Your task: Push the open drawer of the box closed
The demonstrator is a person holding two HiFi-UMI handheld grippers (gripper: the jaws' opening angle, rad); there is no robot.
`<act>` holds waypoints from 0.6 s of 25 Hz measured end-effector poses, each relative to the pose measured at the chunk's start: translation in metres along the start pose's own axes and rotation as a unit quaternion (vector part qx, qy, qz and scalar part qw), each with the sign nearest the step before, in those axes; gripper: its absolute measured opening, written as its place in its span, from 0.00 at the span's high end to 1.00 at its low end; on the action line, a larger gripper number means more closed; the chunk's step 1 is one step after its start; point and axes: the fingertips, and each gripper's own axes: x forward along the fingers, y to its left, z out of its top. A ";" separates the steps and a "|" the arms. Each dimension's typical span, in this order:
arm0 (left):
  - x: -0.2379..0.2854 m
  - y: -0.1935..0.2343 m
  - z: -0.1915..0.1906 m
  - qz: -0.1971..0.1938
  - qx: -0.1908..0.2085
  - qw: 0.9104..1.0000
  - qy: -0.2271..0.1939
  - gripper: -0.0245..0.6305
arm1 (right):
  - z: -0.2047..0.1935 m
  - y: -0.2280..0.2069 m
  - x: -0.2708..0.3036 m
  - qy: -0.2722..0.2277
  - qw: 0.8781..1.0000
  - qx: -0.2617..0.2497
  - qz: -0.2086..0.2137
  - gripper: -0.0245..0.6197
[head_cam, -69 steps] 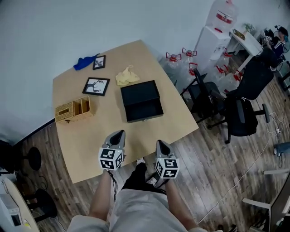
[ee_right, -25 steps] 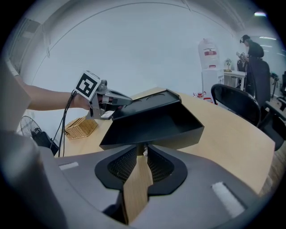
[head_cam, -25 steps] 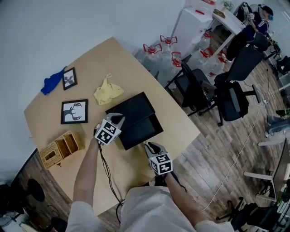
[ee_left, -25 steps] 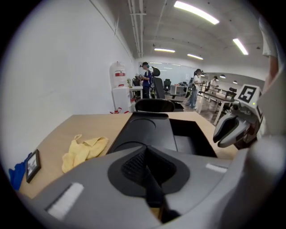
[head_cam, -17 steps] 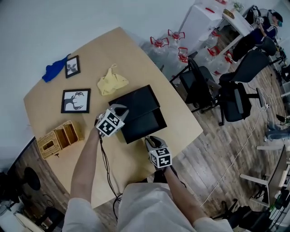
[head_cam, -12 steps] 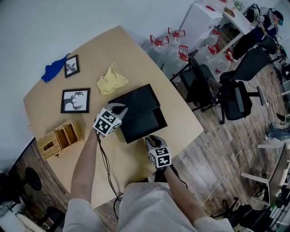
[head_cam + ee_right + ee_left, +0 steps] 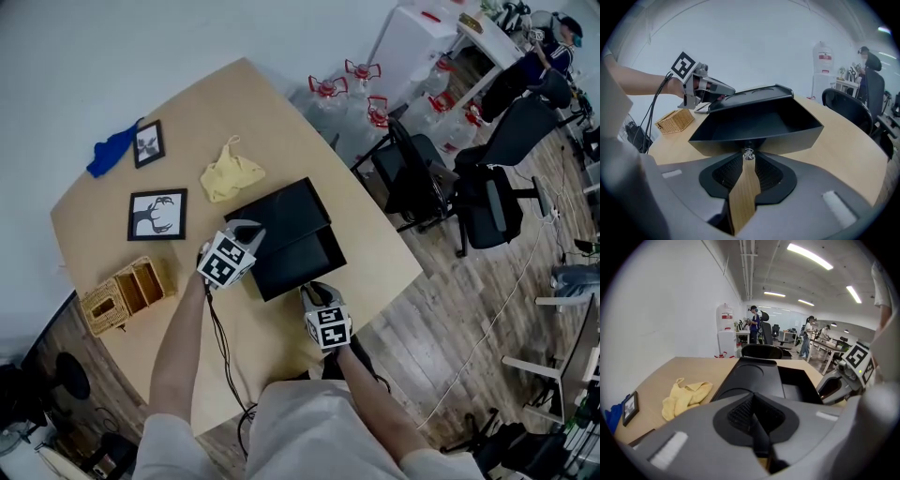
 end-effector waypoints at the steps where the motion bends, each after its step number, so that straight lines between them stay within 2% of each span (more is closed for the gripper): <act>1: 0.000 0.000 0.000 -0.002 -0.001 1.000 0.000 0.88 | 0.000 0.001 0.000 0.001 1.000 -0.003 -0.002 0.84; 15: -0.001 0.001 0.005 -0.005 -0.018 1.000 -0.009 0.88 | 0.003 0.002 -0.001 0.013 1.000 -0.021 0.002 0.85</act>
